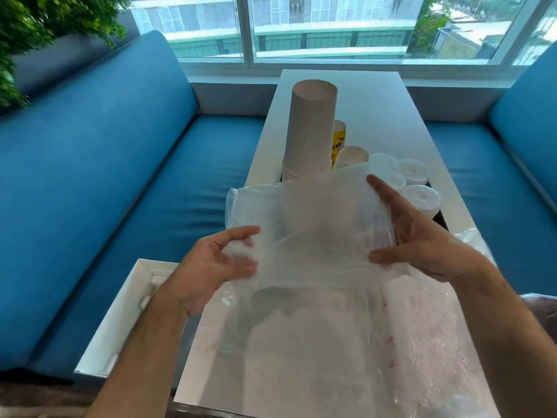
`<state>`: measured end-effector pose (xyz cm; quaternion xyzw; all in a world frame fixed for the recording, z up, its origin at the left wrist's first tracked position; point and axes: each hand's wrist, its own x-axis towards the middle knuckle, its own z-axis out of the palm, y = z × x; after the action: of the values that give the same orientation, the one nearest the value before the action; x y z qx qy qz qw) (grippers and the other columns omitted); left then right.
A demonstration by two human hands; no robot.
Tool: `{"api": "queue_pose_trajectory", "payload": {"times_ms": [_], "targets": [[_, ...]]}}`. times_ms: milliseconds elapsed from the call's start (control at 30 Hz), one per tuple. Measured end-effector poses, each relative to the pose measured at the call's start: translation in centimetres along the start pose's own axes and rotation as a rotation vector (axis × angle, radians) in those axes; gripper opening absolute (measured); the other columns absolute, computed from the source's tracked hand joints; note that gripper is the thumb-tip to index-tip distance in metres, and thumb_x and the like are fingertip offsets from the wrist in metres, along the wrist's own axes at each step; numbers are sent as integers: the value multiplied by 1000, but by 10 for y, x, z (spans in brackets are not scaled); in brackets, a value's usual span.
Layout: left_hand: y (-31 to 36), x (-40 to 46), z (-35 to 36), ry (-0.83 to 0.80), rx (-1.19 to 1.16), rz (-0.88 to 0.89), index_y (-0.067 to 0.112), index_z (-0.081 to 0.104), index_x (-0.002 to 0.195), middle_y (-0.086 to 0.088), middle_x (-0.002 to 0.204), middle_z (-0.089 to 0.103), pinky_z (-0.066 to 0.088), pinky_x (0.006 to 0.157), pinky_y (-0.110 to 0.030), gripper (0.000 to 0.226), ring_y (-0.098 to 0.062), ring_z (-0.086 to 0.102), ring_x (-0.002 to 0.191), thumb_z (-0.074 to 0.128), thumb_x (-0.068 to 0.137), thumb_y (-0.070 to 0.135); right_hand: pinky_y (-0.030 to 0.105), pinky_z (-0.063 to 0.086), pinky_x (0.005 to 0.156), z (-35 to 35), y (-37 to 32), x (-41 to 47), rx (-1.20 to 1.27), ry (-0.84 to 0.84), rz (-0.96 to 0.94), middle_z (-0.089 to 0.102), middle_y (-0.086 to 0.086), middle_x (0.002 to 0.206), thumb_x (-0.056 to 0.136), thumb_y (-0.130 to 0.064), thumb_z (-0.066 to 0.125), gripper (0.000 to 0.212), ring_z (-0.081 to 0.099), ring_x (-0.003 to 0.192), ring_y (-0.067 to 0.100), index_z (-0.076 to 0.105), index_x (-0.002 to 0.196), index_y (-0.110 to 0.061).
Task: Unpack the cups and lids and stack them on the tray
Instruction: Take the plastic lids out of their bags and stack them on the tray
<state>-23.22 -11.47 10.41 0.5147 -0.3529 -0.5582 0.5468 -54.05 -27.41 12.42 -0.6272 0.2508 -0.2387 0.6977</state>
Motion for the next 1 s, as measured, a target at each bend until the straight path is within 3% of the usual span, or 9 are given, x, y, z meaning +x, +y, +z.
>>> {"api": "queue_pose_trajectory", "payload": {"times_ms": [133,267,400,500,600,733,867,933,1000], "targets": [[10,-8,-12,-88,76,-35,30,66,130,4,131,65,61,79,-34,88,-22,71,89,89,54,-8,43,58,92,-11,0,-7,-36,-4,19,44,-24,149,65,19,74,122,58,130,23,26,153,-50],[15,-14,-21,-236,104,-2,44,44,147,15,149,47,60,77,-41,111,-29,66,96,86,56,-5,38,58,92,-12,2,-10,-23,7,6,49,-28,143,64,21,72,122,58,129,18,26,154,-48],[12,-18,-18,-316,-23,16,45,44,147,12,149,50,57,92,-41,100,-29,65,113,82,69,-6,36,57,92,-11,1,-11,45,14,-22,53,-26,142,63,22,68,119,57,131,17,29,153,-45],[5,-15,-2,-198,-74,-15,36,62,134,8,133,65,59,86,-31,71,-22,67,113,74,75,-1,38,57,93,-6,-1,-11,60,-26,4,53,-21,142,66,20,67,111,57,130,20,33,153,-39],[1,-11,3,-168,-24,-16,35,51,143,17,138,58,61,68,-33,91,-27,69,101,71,69,-14,38,58,92,-4,-4,-11,55,-45,43,58,-5,141,73,17,65,88,61,125,27,46,147,-27],[1,-15,-11,-150,39,-3,45,35,150,36,141,46,59,59,-32,117,-31,67,116,80,62,-18,36,60,88,-9,-2,-14,14,-2,91,65,4,134,78,9,65,65,68,112,32,58,138,-15],[9,-16,-19,-129,68,-57,49,23,152,33,123,62,61,64,-35,128,-32,63,123,85,60,-15,43,61,84,-10,4,-17,-38,-34,101,64,-1,134,75,10,70,78,69,103,35,60,138,-35],[14,-16,-21,-136,74,-60,52,22,152,38,130,53,63,72,-41,136,-29,61,126,97,51,-1,45,60,87,-12,3,-20,-68,-83,94,58,-6,142,73,14,72,93,67,109,38,51,143,-43],[19,-18,-23,-159,104,-50,51,19,153,46,126,51,61,83,-44,137,-23,61,127,96,53,-2,46,58,91,-11,2,-21,-4,-124,73,50,-7,151,74,19,67,101,63,118,38,43,148,-46]]}}
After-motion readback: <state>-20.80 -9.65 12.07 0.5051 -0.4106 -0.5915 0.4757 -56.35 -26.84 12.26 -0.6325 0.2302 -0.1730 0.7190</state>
